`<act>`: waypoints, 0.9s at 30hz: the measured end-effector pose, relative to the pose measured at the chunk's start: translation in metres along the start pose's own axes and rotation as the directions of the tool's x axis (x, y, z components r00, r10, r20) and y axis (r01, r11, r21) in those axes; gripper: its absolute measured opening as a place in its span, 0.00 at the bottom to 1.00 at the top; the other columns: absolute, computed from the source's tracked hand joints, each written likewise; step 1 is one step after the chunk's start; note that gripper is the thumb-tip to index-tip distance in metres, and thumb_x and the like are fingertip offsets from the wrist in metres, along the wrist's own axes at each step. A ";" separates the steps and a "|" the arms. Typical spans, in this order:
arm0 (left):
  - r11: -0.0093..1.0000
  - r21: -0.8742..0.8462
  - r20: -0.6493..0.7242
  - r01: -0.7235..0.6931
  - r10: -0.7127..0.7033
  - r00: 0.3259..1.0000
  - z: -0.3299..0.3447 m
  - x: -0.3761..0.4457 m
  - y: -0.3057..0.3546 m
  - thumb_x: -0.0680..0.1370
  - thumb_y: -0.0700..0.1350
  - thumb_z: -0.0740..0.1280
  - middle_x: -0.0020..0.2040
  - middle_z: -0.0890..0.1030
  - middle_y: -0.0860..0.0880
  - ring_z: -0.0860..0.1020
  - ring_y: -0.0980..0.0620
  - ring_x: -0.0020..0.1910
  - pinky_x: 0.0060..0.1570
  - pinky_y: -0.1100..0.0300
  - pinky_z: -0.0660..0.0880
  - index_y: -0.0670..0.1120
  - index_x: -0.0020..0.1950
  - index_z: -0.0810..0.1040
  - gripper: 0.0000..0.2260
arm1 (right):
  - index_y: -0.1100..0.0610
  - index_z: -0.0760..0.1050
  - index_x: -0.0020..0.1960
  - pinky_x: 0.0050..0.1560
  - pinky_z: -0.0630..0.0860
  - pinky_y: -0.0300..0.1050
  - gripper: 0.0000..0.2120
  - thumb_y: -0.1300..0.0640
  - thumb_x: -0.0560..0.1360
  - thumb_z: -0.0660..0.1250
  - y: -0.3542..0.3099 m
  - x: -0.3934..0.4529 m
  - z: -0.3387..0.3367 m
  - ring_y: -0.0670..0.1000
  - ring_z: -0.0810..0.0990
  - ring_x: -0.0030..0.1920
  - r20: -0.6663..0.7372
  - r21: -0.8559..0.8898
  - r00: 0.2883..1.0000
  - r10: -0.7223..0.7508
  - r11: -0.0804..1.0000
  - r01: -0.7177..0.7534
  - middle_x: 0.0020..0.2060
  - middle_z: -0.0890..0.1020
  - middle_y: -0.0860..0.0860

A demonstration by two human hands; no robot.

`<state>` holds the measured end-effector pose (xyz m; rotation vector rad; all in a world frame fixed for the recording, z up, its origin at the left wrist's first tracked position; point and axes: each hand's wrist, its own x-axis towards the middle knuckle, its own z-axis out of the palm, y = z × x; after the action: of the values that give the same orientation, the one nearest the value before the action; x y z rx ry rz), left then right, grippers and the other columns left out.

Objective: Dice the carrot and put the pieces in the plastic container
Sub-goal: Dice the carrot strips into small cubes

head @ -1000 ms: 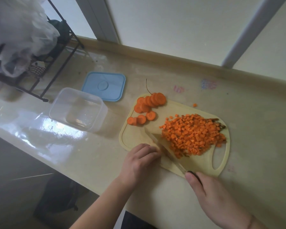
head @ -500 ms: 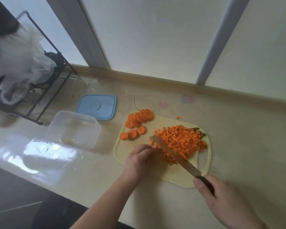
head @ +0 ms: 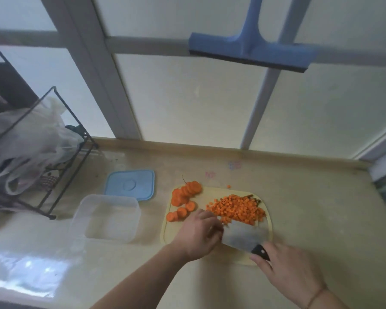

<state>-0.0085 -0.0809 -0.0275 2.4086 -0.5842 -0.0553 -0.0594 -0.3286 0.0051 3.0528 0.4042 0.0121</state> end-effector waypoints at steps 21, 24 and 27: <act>0.998 -0.022 0.129 -0.053 0.056 0.990 0.008 0.016 -0.004 0.81 0.68 0.47 0.71 0.72 0.57 0.62 0.53 0.70 0.65 0.52 0.55 0.54 0.72 0.72 0.29 | 0.46 0.76 0.34 0.17 0.67 0.43 0.27 0.32 0.75 0.47 -0.014 0.003 0.001 0.51 0.76 0.19 0.088 -0.004 0.996 0.029 1.000 -0.029 0.22 0.77 0.49; 1.000 -0.023 -0.058 -0.010 0.009 0.998 -0.003 0.015 -0.028 0.82 0.56 0.58 0.62 0.79 0.55 0.68 0.52 0.64 0.60 0.51 0.64 0.51 0.63 0.80 0.17 | 0.41 0.74 0.50 0.33 0.74 0.45 0.48 0.28 0.64 0.18 -0.010 0.000 -0.004 0.47 0.84 0.39 0.049 0.013 0.997 0.063 0.998 -0.064 0.41 0.84 0.45; 0.966 0.259 -0.106 -0.014 0.043 0.993 -0.015 0.015 -0.056 0.73 0.48 0.61 0.50 0.83 0.53 0.73 0.48 0.52 0.49 0.53 0.68 0.49 0.50 0.84 0.13 | 0.39 0.70 0.58 0.40 0.75 0.42 0.57 0.30 0.54 0.10 -0.006 -0.002 0.001 0.46 0.83 0.49 0.133 -0.022 0.984 0.116 0.993 -0.114 0.49 0.83 0.42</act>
<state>0.0303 -0.0400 -0.0475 2.6333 -0.6063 0.1770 -0.0632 -0.3231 0.0042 3.0352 0.2174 -0.1827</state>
